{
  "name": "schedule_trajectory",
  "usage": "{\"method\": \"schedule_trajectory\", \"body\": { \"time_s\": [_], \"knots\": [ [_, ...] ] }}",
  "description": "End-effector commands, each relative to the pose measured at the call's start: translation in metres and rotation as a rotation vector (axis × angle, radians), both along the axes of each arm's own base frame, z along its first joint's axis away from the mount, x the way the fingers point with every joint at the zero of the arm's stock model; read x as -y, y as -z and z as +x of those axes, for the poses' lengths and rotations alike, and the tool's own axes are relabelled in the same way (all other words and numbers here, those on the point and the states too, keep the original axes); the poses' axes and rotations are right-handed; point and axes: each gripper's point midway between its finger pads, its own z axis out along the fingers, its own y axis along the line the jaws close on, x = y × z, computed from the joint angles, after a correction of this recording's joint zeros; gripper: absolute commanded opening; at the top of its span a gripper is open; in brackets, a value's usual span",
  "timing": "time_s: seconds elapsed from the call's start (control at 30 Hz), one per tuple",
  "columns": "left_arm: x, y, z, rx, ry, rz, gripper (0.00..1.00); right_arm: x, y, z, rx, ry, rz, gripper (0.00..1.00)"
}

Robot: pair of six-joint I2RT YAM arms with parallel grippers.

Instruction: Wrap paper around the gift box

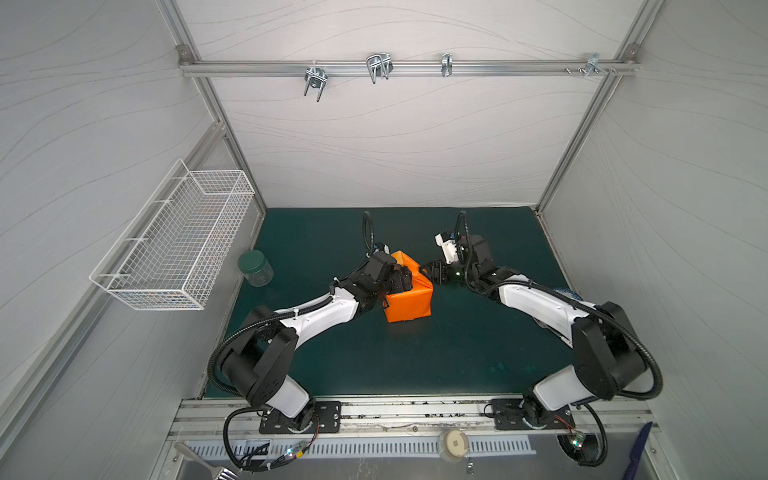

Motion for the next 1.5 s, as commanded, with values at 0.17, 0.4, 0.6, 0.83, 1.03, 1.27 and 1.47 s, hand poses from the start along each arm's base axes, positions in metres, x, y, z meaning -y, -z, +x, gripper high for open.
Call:
{"method": "schedule_trajectory", "body": {
  "time_s": [0.17,0.4,0.6,0.83,1.03,1.27,1.47],
  "knots": [
    [-0.005,0.015,-0.014,-0.071,0.024,0.041,0.92,0.002,0.035,-0.004,-0.087,-0.007,-0.028,0.43],
    [-0.005,-0.041,-0.012,0.029,0.067,0.038,0.97,0.01,0.056,-0.015,-0.127,0.013,-0.034,0.35],
    [-0.036,-0.085,-0.04,0.115,0.019,-0.036,0.96,0.011,0.063,-0.018,-0.143,0.013,-0.027,0.35],
    [-0.093,-0.068,-0.065,0.061,-0.096,-0.095,0.55,0.009,0.062,-0.018,-0.142,0.009,-0.017,0.32],
    [-0.074,-0.068,-0.059,0.054,-0.001,-0.115,0.25,0.008,0.062,-0.018,-0.14,0.007,-0.015,0.31],
    [-0.053,-0.073,-0.042,0.055,0.054,-0.151,0.09,0.009,0.062,-0.019,-0.137,0.008,-0.015,0.31],
    [-0.045,-0.078,-0.035,0.068,0.068,-0.17,0.04,0.008,0.063,-0.019,-0.14,0.006,-0.012,0.3]
  ]
}}
